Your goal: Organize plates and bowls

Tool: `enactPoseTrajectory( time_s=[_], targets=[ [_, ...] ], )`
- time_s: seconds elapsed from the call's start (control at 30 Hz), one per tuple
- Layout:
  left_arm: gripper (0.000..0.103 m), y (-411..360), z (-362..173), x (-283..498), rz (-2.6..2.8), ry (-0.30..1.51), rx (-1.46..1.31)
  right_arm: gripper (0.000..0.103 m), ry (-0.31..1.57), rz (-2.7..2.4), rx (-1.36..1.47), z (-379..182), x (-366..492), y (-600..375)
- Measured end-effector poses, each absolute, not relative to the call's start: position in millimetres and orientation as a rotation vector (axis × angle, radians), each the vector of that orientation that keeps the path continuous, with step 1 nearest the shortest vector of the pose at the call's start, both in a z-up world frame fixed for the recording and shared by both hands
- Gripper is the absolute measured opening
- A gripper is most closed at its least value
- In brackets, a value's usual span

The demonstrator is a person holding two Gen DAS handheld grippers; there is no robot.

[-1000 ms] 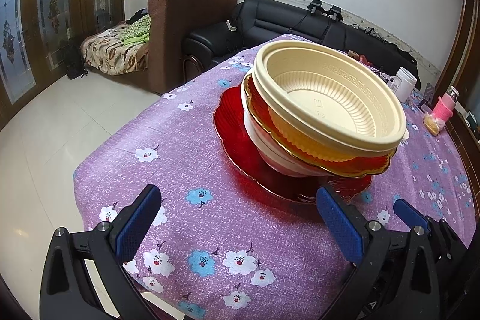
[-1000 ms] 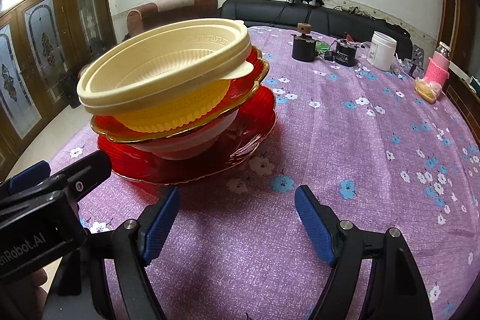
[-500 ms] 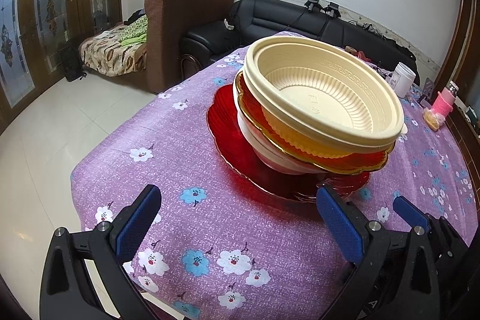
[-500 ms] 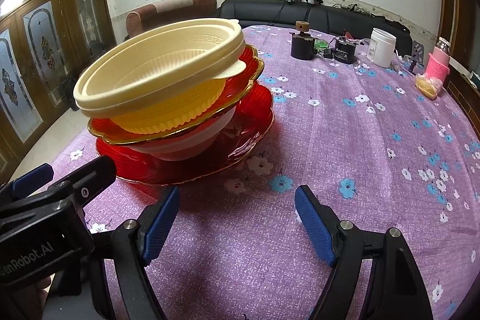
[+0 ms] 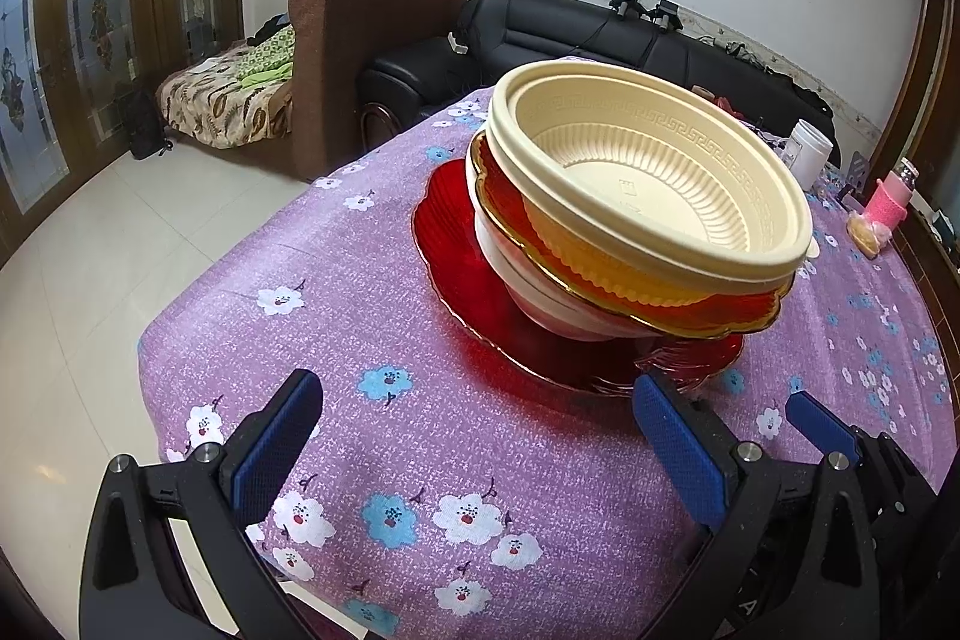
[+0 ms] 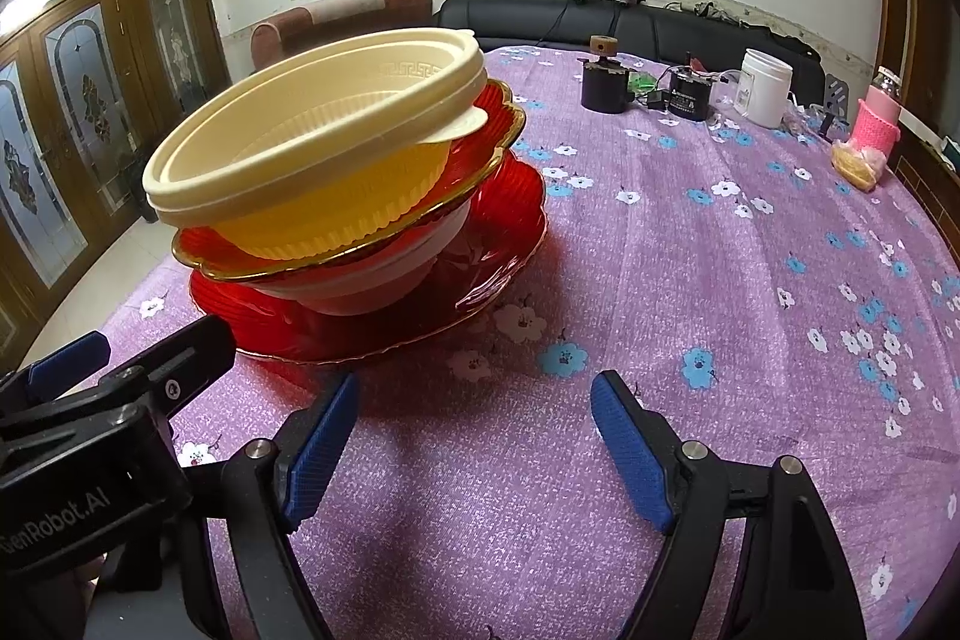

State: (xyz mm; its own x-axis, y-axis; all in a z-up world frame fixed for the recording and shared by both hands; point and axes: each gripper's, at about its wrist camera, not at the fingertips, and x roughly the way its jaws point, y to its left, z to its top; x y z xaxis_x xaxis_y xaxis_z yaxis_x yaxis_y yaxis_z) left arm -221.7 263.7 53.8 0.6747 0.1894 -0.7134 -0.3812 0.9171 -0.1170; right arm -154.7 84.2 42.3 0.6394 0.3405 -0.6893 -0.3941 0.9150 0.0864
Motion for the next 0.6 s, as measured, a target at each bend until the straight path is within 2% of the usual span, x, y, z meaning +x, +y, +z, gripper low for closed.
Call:
enactPoseTrajectory(
  time_s=[0.2, 0.47, 0.6],
  targets=[
    [0.103, 262.3, 54.7, -226.2, 0.349, 0.739, -0.25, 0.084, 0.767, 0.429, -0.071, 41.8, -156.0, 83.6],
    [0.103, 256.0, 96.1, -269.6, 0.478, 0.455, -0.213, 0.084, 0.707, 0.485, -0.059, 53.9, -166.1, 81.7],
    [0.103, 249.7, 100.0, -263.4, 0.44, 0.477, -0.141, 0.084, 0.69, 0.504, -0.07, 57.9, -167.7, 81.8]
  ],
)
